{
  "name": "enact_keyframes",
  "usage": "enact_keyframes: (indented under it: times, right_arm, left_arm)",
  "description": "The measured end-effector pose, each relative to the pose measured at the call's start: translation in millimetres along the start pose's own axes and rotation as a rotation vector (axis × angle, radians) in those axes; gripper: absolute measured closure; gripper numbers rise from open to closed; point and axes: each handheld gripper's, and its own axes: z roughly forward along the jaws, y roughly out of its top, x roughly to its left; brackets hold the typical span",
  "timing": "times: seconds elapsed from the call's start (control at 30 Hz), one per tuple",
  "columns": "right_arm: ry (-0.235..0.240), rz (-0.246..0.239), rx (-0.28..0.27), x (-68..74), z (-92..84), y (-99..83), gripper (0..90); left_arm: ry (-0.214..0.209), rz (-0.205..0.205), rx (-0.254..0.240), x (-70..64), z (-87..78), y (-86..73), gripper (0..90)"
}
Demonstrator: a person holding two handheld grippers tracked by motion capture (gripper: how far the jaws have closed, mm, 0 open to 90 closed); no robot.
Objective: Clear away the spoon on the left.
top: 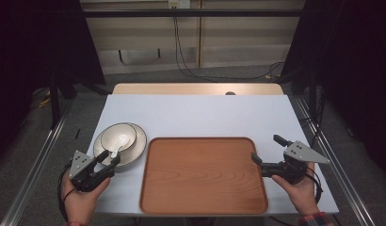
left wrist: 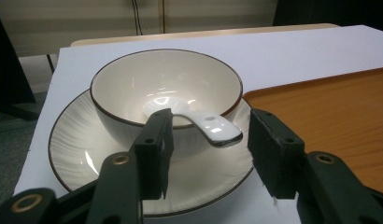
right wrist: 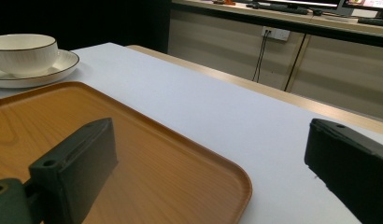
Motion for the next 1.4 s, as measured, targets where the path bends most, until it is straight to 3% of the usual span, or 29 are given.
enact_keyframes:
  times: [0.03, 0.1, 0.17, 0.57, 0.7, 1.07, 1.23, 1.4]
  right_arm:
    - [0.009, 0.024, -0.007, 0.6, 0.1, 0.4, 2.1]
    - [0.011, 0.026, -0.01, 0.7, -0.4, 0.9, 2.1]
    - [0.005, 0.003, -0.007, 0.9, -0.7, 1.3, 2.1]
    - [0.005, -0.008, 0.003, 0.5, 0.2, 0.3, 2.4]
    - [0.007, -0.009, 0.002, 0.2, 0.2, 0.2, 2.5]
    - [0.012, -0.011, 0.008, 1.8, 0.8, 0.2, 3.2]
    - [0.008, -0.011, 0.005, 1.6, 0.3, 0.4, 3.3]
    - [0.018, -0.012, 0.003, 2.3, 0.9, 0.3, 3.3]
  left_arm:
    - [-0.004, -0.009, 0.009, 0.3, 0.2, -0.4, 52.6]
    - [0.0, -0.022, 0.01, 0.4, 0.6, -0.4, 54.1]
    - [0.003, -0.031, 0.008, -0.1, 0.7, 0.3, 57.6]
    - [0.002, -0.042, 0.009, 2.4, 0.6, 1.6, 68.3]
    - [0.005, -0.075, 0.009, 4.9, -1.3, 2.2, 73.0]
    - [0.02, -0.105, -0.004, 7.9, -0.9, 7.5, 82.9]
    - [0.011, -0.116, -0.006, 6.8, 0.4, 10.7, 84.8]
    - [0.009, -0.099, -0.01, 6.4, 2.3, 15.8, 84.9]
